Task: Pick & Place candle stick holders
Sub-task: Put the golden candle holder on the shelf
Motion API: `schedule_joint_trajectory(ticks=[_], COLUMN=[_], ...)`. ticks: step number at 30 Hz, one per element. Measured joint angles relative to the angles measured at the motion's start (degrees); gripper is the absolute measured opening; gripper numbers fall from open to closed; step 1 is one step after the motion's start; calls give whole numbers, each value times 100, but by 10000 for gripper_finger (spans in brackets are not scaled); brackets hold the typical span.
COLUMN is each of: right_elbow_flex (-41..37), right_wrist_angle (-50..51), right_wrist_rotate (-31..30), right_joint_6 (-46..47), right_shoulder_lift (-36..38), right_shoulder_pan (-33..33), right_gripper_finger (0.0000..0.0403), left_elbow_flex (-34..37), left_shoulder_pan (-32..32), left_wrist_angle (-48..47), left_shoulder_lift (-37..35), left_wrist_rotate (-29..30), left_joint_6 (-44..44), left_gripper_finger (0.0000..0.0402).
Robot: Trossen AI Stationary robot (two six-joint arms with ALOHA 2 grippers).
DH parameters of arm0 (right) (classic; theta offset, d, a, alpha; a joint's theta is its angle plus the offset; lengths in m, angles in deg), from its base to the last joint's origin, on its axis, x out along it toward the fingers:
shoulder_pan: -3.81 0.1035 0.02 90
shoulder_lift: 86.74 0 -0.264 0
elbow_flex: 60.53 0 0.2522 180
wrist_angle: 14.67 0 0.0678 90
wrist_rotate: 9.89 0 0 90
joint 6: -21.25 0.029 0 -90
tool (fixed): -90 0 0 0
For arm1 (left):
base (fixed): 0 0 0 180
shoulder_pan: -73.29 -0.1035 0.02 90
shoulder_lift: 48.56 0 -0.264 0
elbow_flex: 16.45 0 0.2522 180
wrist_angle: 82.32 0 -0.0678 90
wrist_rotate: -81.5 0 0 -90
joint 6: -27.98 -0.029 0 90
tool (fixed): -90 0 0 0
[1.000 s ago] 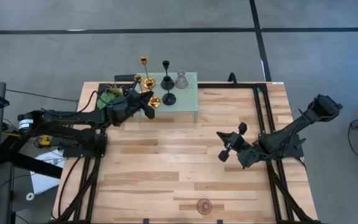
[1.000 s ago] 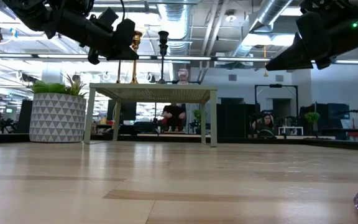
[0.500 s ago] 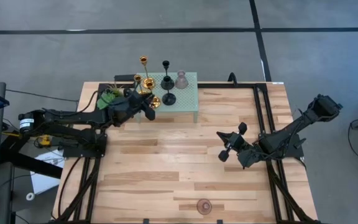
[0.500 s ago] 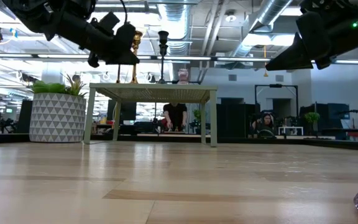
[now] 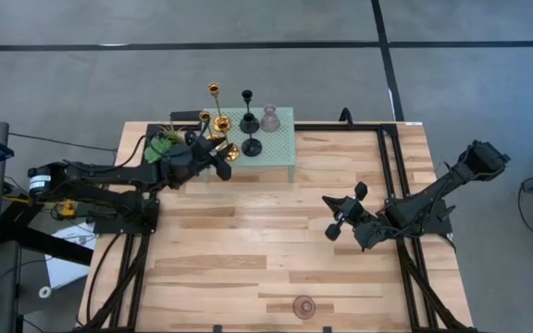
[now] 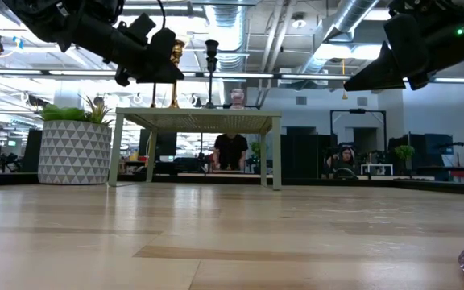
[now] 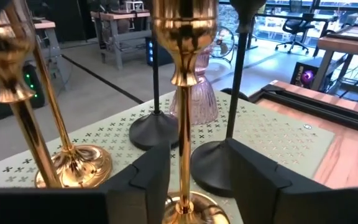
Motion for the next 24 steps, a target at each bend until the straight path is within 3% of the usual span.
schedule_joint_trajectory(ticks=[9,18,24], right_elbow_flex=[0,0,0], right_wrist_angle=[0,-20,-22], right_wrist_rotate=[9,118,118], right_joint_6=[-1,-2,-2], right_shoulder_lift=[9,9,9], right_shoulder_pan=[17,15,-35], right_gripper_finger=[0,0,0], left_elbow_flex=[-11,-15,-21], left_shoulder_pan=[279,1027,1508], left_wrist_angle=[-83,-534,-570], left_shoulder_lift=[-9,-681,-1094], left_wrist_rotate=[-376,961,1108], left_joint_6=[-326,-933,-1045], left_gripper_finger=[164,150,147])
